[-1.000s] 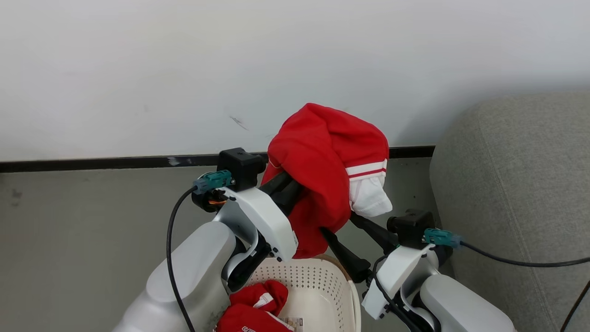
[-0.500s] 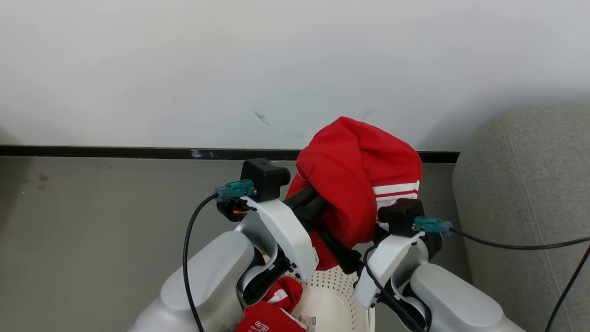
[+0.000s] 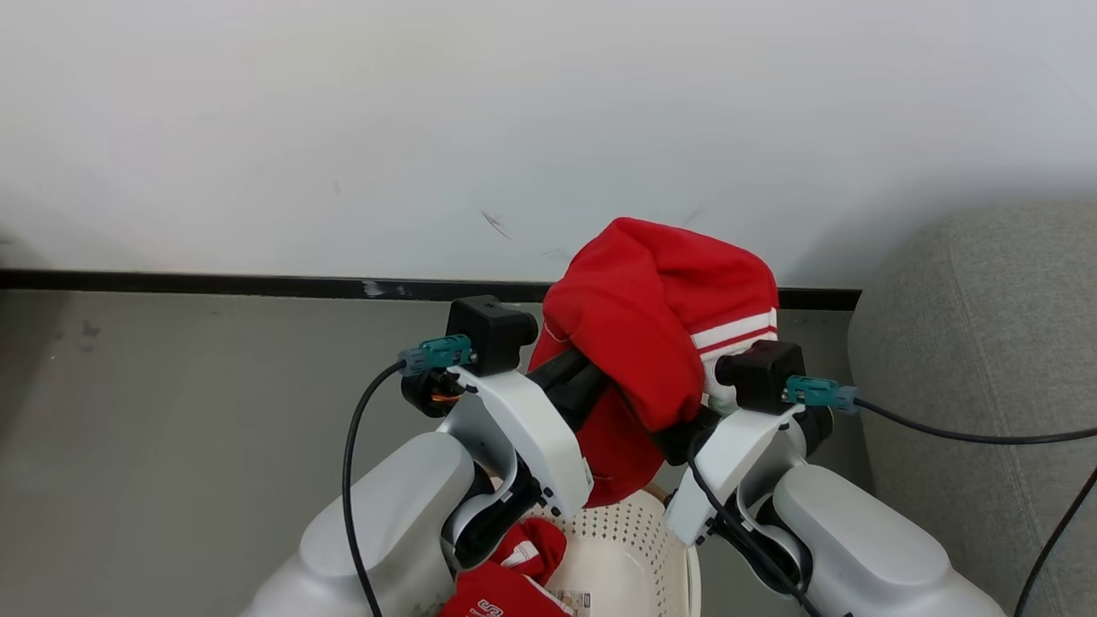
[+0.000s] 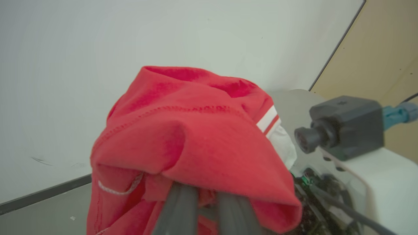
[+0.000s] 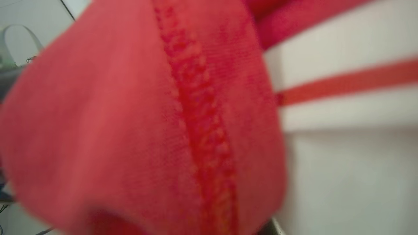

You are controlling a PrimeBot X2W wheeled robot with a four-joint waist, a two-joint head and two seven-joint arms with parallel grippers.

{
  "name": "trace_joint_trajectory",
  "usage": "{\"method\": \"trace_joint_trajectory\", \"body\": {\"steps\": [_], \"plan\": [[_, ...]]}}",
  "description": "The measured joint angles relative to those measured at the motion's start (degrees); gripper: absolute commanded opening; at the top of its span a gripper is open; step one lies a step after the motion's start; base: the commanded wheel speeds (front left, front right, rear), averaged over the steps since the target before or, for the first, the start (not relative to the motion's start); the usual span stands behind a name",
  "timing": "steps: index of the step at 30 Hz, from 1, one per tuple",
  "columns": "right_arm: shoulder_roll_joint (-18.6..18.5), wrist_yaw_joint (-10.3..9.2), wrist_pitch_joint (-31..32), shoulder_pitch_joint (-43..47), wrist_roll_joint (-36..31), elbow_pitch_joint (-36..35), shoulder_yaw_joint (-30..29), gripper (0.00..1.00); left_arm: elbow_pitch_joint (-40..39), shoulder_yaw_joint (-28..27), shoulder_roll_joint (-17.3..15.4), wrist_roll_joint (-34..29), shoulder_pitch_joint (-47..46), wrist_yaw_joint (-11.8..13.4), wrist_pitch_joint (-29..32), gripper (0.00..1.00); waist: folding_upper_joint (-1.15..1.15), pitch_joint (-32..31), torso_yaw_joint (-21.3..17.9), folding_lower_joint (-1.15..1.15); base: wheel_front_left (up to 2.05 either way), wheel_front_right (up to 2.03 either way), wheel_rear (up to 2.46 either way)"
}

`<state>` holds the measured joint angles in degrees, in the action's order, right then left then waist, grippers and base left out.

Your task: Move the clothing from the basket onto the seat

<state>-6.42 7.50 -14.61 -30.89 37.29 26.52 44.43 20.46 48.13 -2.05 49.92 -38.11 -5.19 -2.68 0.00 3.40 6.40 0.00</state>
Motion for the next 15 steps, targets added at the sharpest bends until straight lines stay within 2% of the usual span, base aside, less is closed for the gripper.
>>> {"method": "trace_joint_trajectory", "body": {"steps": [12, 15], "plan": [[-2.03, 0.00, 0.00, 0.11, -0.18, -2.24, -1.59, 0.00, 1.59, -1.10, 0.04, 0.02, 0.00, 1.16, -1.29, 0.00, 0.00, 0.41, -1.16, 0.00, 0.00, 0.00, 0.00], [-2.85, 0.00, 0.00, 0.16, -0.76, -3.19, -2.78, 0.00, 1.89, -1.10, 0.08, 0.02, 0.00, 1.52, -1.51, 0.12, 0.00, 0.63, -1.41, 0.00, 0.00, 0.00, 0.00]]}}
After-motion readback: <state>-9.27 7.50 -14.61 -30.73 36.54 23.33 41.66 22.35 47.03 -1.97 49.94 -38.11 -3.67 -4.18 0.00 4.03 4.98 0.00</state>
